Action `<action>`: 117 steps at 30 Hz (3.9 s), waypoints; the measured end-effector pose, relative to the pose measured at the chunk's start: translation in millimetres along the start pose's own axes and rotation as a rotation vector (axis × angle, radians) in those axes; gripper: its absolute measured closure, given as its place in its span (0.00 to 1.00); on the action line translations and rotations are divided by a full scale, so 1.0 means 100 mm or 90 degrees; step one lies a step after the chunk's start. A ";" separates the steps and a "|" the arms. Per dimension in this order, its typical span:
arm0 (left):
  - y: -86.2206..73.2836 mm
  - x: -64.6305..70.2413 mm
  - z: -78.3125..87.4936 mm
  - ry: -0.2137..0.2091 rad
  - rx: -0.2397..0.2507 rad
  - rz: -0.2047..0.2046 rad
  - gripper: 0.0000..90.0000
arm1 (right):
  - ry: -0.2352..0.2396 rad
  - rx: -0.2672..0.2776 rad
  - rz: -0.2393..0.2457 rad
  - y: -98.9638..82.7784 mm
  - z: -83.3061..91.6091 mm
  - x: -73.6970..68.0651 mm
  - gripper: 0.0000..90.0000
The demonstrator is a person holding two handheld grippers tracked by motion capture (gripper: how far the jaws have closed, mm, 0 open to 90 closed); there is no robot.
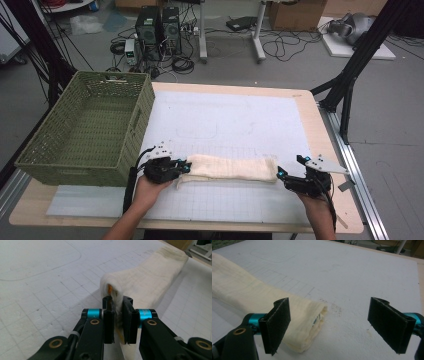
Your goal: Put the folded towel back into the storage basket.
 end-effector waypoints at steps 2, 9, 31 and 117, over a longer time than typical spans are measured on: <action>0.01 -0.02 0.01 0.002 0.004 0.005 0.90 | 0.003 0.000 0.000 0.00 -0.01 -0.01 0.19; 0.01 -0.03 0.02 0.002 0.005 0.005 0.90 | 0.005 -0.002 0.002 0.01 -0.03 -0.02 0.19; -0.02 -0.04 0.02 0.001 0.001 0.006 0.89 | 0.008 -0.068 0.007 -0.12 -0.30 -0.13 0.25; 0.43 0.01 0.49 -0.003 0.145 -0.044 0.91 | 0.125 0.042 0.060 0.33 -0.25 -0.32 0.90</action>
Point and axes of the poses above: each handheld gripper's, and its own axes: z roughly backward along the jaws, y roughly out of its top, x roughly to its right, the point moved 6 cm from there along -z, roughly forward along the jaws, and after that the axes turned 6 degrees about x, right-handed, at the moved point
